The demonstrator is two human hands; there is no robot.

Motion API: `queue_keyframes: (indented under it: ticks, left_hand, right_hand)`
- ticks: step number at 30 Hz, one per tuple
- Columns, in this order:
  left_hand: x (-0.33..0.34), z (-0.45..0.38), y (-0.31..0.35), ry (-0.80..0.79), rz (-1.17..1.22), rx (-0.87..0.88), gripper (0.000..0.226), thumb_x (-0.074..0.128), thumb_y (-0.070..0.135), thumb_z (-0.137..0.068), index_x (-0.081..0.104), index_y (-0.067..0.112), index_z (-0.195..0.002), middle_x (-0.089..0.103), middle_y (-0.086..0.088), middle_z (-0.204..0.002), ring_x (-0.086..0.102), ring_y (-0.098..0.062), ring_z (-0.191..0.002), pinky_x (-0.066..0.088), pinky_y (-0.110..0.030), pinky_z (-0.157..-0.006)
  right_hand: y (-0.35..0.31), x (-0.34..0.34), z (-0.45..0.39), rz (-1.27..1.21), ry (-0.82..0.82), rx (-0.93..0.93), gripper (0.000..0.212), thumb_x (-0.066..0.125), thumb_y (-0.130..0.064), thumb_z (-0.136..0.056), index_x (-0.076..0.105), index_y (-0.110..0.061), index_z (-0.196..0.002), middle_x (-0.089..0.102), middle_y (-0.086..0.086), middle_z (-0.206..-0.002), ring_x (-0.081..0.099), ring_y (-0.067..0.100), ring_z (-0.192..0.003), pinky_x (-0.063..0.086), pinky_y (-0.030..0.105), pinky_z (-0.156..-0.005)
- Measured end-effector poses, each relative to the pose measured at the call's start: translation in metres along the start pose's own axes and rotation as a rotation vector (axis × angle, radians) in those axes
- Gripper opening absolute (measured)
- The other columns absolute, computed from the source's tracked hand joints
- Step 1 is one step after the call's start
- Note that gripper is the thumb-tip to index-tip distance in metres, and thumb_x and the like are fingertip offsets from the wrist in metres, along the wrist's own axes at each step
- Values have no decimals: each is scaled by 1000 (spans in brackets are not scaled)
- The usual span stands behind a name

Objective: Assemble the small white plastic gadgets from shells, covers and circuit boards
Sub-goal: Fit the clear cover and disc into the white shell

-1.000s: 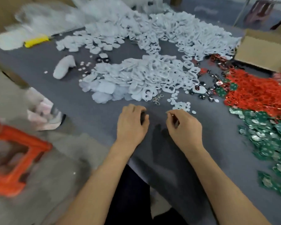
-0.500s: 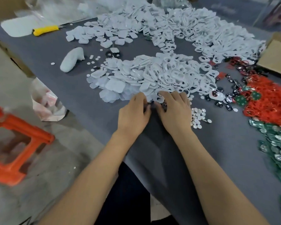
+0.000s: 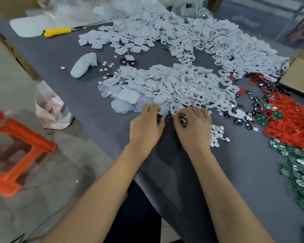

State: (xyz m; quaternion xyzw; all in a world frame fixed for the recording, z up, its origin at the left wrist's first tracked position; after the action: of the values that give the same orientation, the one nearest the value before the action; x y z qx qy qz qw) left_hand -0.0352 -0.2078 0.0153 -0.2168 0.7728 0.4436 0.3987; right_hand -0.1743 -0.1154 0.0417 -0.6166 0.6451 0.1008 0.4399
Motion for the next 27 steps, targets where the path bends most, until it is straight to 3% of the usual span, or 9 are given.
queue_keyframes:
  ticks: [6,10,12,15,18,21,23,25,27]
  left_hand:
    - [1,-9,-2,-32,52,9,34,58,39,-104,60,24,-136,56,-2,-122,68,-26,-90,47,-35,-73]
    - [3,-9,1,-33,-11,7,36,51,41,-108,59,27,-141,55,-1,-123,67,-27,-91,43,-34,-70]
    - [1,-9,4,-16,6,14,35,51,39,-108,62,26,-139,56,-1,-123,67,-26,-90,42,-34,-69]
    - [-10,-7,5,65,54,17,29,50,34,-110,69,20,-127,56,-1,-124,66,-22,-83,44,-33,-64]
    - [-28,1,4,186,96,12,26,48,29,-111,67,11,-114,59,-6,-117,55,-20,-66,37,-31,-53]
    - [-26,4,0,139,152,-11,28,42,33,-112,59,11,-109,65,-4,-100,62,-28,-73,36,-35,-57]
    - [-20,1,-9,56,262,-46,28,43,39,-111,56,15,-107,66,2,-94,63,-23,-80,41,-38,-64]
    - [-20,-1,-18,1,419,-44,24,46,36,-110,57,15,-106,65,6,-91,61,-18,-81,48,-40,-72]
    - [-23,-2,-20,-44,490,32,21,49,30,-110,61,14,-105,66,7,-89,62,-13,-81,52,-41,-76]
  right_hand:
    - [-4,-1,2,-80,13,-39,16,70,-28,-98,72,-12,-100,62,6,-104,51,26,-102,45,31,-84]
    - [-8,2,1,-118,-39,-69,23,56,-31,-105,66,-11,-104,66,-2,-106,50,19,-103,43,28,-83]
    - [-3,0,0,-206,-54,6,24,50,-33,-107,62,-13,-110,65,-9,-105,55,14,-99,42,23,-80]
    - [11,-7,1,-369,-27,181,8,50,-27,-108,58,-27,-110,63,-18,-93,59,2,-82,42,11,-73]
    - [17,-9,1,-558,23,329,15,46,-22,-110,60,-25,-106,62,-20,-92,60,1,-76,48,12,-68]
    - [-2,10,2,-612,-137,336,14,50,-32,-108,62,-32,-103,60,-15,-80,58,7,-63,52,25,-53]
    - [-17,25,5,-578,-260,289,12,61,-42,-102,61,-34,-111,58,-10,-75,57,13,-60,52,34,-53]
    - [-22,36,8,-583,-329,289,28,68,-47,-96,59,-35,-120,58,-1,-78,56,18,-62,51,33,-57]
    - [-22,39,8,-548,-333,269,29,68,-47,-97,59,-36,-121,58,-5,-78,54,11,-65,46,21,-61]
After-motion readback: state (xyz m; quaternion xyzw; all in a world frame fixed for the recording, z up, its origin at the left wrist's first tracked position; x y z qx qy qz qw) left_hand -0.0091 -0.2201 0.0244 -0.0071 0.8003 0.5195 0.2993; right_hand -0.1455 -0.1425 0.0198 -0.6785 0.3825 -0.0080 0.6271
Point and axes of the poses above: each hand's wrist, its own z-axis away from the middle knuckle, its own x-axis out of the palm, y = z × x, the point moved 9 cm from there along -z, towards the middle knuckle
